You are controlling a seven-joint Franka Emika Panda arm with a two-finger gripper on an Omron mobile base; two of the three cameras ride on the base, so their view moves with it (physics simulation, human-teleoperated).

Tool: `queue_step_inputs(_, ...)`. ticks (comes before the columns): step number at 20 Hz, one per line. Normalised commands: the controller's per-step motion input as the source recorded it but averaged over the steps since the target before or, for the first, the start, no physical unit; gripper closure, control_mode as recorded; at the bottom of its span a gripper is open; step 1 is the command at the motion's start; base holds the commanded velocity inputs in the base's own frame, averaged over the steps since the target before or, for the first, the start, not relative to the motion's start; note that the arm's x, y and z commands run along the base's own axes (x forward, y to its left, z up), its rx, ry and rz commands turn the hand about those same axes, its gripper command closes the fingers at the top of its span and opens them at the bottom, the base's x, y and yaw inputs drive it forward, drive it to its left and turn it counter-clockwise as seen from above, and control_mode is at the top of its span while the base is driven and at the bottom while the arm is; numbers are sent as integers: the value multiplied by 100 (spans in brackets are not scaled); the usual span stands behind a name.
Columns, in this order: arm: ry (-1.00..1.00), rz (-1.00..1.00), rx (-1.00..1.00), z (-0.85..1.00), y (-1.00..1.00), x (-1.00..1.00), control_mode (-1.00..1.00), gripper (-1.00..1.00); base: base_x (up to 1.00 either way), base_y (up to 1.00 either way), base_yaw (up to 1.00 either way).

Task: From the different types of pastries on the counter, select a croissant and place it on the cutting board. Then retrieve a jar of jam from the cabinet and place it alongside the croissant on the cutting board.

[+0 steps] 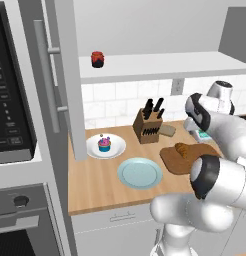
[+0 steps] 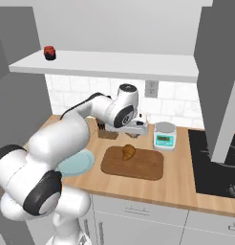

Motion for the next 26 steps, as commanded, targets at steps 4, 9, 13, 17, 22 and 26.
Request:
queue_step_inputs(4, -31, 11, 0, 82, 25, -73, -100, -100, 0, 0, 0)
queue_step_inputs(9, -30, 12, -3, 80, 43, -65, -100, -100, 0, 0, 0)
queue_step_inputs(13, -28, 12, -7, 69, 54, -62, -100, -100, 0, 0, 0)
queue_step_inputs(17, -29, 9, -9, 71, 43, -63, -100, -100, 0, 0, 0)
queue_step_inputs(22, -30, 8, -6, 75, 34, -60, -100, -100, 0, 0, 0)
queue_step_inputs(26, -27, 14, 0, 73, 23, -36, -100, -100, 0, 0, 0)
